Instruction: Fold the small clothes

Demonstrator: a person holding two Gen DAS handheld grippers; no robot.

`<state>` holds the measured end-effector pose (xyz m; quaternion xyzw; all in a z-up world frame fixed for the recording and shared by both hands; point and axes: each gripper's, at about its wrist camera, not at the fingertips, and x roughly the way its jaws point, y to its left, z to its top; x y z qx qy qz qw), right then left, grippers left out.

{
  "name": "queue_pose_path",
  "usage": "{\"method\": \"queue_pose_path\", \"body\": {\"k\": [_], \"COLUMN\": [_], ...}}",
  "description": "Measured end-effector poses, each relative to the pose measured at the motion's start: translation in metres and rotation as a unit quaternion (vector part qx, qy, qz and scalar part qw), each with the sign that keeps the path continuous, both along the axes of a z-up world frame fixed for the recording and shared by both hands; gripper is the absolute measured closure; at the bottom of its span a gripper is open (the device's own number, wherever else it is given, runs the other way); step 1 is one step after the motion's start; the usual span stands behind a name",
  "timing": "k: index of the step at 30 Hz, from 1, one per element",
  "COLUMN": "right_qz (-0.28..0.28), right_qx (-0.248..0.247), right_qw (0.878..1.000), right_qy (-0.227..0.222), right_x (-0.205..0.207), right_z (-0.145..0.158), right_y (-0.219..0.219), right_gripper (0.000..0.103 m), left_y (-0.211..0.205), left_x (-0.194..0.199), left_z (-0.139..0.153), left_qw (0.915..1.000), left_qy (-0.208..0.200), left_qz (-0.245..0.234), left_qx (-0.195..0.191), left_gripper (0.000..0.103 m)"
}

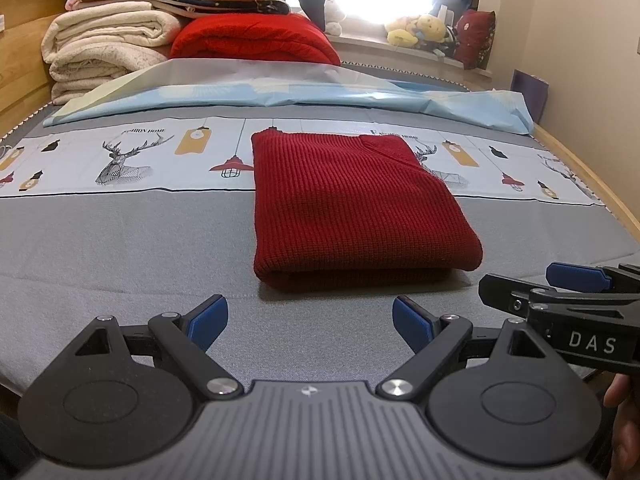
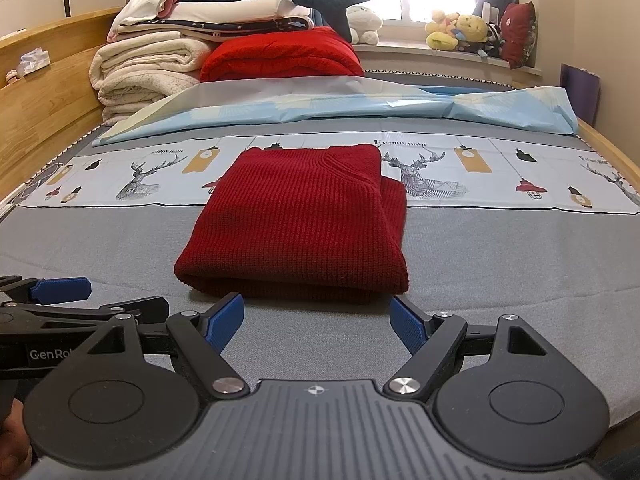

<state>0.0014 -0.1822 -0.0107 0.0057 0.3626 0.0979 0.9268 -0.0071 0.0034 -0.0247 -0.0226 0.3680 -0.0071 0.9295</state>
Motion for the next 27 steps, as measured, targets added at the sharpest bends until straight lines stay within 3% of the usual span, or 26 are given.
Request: {"method": "queue_pose_path", "body": {"k": [27], "right_qz": [0.002], "right_qx": [-0.001], "right_qw": [1.0], "right_qy": [0.001], "right_x": [-0.0009], "right_z": [-0.0006], "right_y": [0.0004], "right_gripper": [0.022], "left_y": [-0.0011], "left_x": [0.0023], "left_z": [-0.0016], "left_qw": [1.0], "left_qy": [0.005], "left_qz": [0.003], "left_qx": [-0.007], "left_gripper": [0.011]}}
